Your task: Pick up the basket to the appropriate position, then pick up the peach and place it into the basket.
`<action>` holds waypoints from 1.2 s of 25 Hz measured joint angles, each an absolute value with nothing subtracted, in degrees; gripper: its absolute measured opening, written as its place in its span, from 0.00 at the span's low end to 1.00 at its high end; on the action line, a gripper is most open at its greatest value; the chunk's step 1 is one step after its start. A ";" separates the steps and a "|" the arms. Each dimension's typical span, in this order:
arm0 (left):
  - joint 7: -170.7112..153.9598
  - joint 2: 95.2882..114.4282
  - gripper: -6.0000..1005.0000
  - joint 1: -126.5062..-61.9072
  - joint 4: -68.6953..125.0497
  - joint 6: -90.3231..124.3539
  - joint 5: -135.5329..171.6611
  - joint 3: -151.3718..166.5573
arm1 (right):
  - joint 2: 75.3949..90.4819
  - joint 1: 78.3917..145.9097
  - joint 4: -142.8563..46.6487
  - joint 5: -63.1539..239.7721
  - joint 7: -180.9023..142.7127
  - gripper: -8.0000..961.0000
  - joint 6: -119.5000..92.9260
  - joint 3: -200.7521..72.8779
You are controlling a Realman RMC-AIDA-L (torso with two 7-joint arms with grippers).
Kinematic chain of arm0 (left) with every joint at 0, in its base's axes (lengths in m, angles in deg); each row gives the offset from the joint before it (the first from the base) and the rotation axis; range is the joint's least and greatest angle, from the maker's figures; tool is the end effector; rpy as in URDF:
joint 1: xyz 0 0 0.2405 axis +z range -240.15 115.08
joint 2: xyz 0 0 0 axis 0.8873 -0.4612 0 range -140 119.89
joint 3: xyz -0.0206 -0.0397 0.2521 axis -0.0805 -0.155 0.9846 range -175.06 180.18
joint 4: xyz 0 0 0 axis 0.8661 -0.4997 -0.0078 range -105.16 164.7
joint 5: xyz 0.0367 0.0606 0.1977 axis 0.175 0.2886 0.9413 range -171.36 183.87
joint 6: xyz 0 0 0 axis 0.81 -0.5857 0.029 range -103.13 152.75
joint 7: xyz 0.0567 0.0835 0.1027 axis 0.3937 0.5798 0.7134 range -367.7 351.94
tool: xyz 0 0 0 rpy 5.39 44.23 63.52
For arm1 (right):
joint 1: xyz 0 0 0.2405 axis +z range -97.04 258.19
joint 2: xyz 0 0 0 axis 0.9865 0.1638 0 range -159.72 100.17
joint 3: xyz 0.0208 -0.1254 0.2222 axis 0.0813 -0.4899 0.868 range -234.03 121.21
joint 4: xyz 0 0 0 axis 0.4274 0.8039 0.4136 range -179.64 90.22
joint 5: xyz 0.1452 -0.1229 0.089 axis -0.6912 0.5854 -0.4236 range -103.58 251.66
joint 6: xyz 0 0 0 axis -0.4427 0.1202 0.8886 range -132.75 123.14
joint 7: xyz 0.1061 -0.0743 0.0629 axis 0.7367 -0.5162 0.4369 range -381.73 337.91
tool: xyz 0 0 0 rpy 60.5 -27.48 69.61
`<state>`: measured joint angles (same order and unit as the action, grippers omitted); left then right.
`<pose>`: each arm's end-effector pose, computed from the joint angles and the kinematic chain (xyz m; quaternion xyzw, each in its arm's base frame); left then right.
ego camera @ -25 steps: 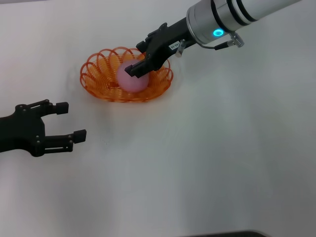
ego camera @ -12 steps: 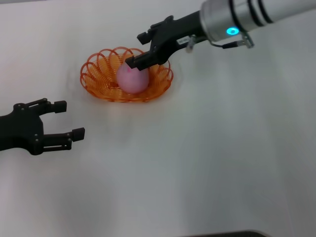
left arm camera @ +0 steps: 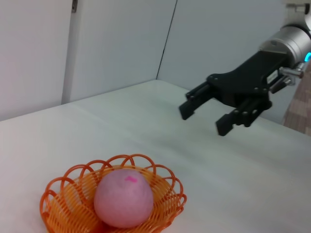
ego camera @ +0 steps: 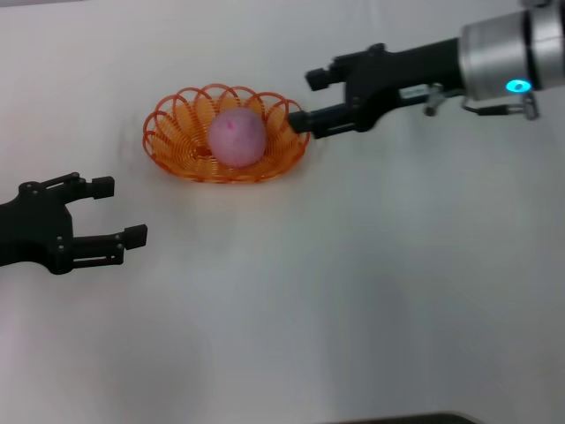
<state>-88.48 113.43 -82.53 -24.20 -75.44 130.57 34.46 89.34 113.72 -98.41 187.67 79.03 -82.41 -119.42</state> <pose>-0.2967 0.2711 0.0244 -0.9406 -0.2363 -0.2003 0.1393 0.1974 0.3699 -0.0122 -0.9634 0.1985 0.1318 0.1225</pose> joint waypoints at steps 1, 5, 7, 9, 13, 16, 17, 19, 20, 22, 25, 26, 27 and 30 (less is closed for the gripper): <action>-88.49 113.43 0.90 -82.53 -24.20 -75.47 130.59 34.38 | 89.17 112.97 -98.82 187.70 78.81 0.81 -83.44 -118.58; -88.53 113.43 0.90 -82.50 -24.20 -75.51 130.59 34.36 | 88.53 110.88 -99.70 187.75 78.53 0.81 -86.05 -116.81; -88.54 113.43 0.90 -82.56 -24.20 -75.51 130.59 34.35 | 88.44 110.47 -99.75 187.76 78.37 0.81 -86.64 -116.49; -88.55 113.43 0.90 -82.61 -24.20 -75.51 130.58 34.37 | 88.46 110.20 -99.76 187.76 78.09 0.81 -86.93 -116.38; -88.56 113.35 0.90 -82.64 -24.20 -75.32 130.54 34.38 | 88.75 110.09 -99.77 187.76 77.64 0.81 -86.98 -116.38; -88.56 113.35 0.90 -82.64 -24.20 -74.87 130.48 34.38 | 89.14 109.85 -99.21 187.75 75.78 0.81 -86.99 -116.19; -88.57 113.37 0.90 -82.64 -24.20 -74.76 130.48 34.38 | 89.29 109.67 -98.94 187.72 74.87 0.81 -86.93 -116.06; -88.54 113.40 0.90 -82.57 -24.20 -74.63 130.46 34.30 | 89.54 109.11 -98.25 187.46 72.64 0.81 -86.84 -115.82; -88.52 113.40 0.90 -82.55 -24.20 -74.61 130.45 34.26 | 89.60 108.82 -97.91 187.11 71.62 0.81 -86.82 -115.75; -88.36 113.48 0.90 -82.51 -24.19 -74.56 130.40 33.52 | 89.71 107.95 -96.75 185.74 68.75 0.81 -86.86 -115.69; -87.99 113.55 0.90 -82.50 -24.00 -74.51 130.36 32.33 | 89.75 106.59 -93.85 182.10 64.03 0.81 -86.84 -114.98; -87.91 113.55 0.90 -82.51 -23.88 -74.51 130.33 32.18 | 89.75 106.12 -92.51 180.72 62.25 0.81 -86.90 -114.44; -87.86 113.53 0.90 -82.51 -23.80 -74.50 130.29 32.12 | 89.76 105.66 -91.03 179.17 59.93 0.81 -87.14 -113.82; -87.47 113.49 0.90 -82.46 -23.62 -74.49 130.21 31.89 | 89.76 104.71 -85.76 175.66 52.95 0.81 -87.50 -111.96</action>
